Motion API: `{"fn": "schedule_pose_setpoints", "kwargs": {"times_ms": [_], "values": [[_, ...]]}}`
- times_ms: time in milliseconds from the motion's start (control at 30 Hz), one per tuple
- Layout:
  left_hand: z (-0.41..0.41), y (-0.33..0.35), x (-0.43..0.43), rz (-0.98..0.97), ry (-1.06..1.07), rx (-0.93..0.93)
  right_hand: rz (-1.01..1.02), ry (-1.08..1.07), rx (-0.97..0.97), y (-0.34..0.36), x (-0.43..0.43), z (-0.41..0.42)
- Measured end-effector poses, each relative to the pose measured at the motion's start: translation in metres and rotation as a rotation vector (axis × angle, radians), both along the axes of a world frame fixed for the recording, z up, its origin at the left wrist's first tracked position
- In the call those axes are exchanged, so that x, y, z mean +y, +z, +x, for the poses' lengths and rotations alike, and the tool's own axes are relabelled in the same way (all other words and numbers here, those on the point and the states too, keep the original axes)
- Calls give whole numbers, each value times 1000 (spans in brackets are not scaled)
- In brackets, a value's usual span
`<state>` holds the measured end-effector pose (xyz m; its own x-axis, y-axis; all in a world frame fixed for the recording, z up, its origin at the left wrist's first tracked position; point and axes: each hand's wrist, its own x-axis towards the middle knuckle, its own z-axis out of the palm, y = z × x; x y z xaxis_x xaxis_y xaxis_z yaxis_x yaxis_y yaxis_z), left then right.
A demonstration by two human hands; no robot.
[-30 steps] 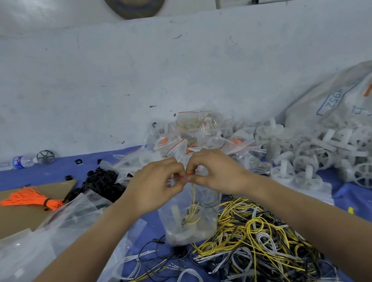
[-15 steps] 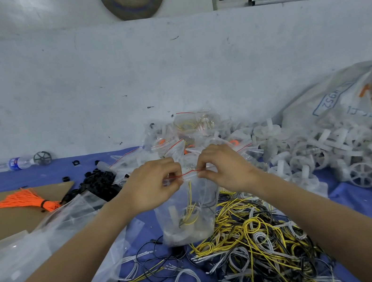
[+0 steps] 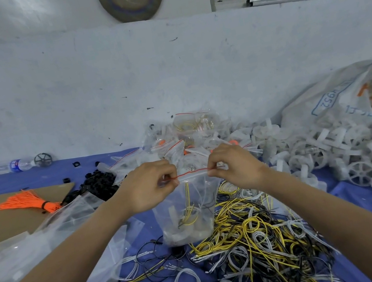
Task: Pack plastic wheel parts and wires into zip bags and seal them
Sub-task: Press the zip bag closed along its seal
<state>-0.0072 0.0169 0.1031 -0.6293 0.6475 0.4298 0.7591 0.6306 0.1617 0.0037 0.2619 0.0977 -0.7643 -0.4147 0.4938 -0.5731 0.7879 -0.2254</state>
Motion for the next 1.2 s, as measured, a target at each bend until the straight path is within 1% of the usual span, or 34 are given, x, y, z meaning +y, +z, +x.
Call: {"fn": "schedule_pose_setpoints", "kwargs": {"times_ms": [167,267,400,467,500,567,633,700,733,833,867,933,1033,1200], "values": [[0,0,0,12,-11,-2,-11,-18,-35,2,11,2],[-1,0,-1,-16,-9,5,47,-48,-16,2,15,1],[-3,3,-12,8,-49,15,136,-126,-32,1,23,-1],[-6,4,-26,5,-8,34,169,-189,-43,-1,37,-2],[-9,4,-38,29,27,35,138,-228,-62,-1,48,-1],[-14,1,-61,96,69,10,-11,-315,-85,-4,75,2],[-13,-1,-73,104,22,-1,-141,-355,-81,-4,89,7],[-10,-5,-67,81,-41,-26,-202,-299,-113,-5,81,11],[-9,-8,-61,73,-61,-30,-246,-238,-166,-7,71,13],[-7,-15,-38,44,-83,-9,-399,-48,-436,-20,24,16],[-5,-17,-31,40,-94,-1,-421,4,-448,-25,9,16],[-3,-20,-24,29,-121,15,-441,39,-381,-32,-11,9],[1,-20,-31,46,-117,39,-376,0,-377,-31,-18,2],[11,-21,-52,109,-83,32,-310,24,-360,-32,-20,1]]}}
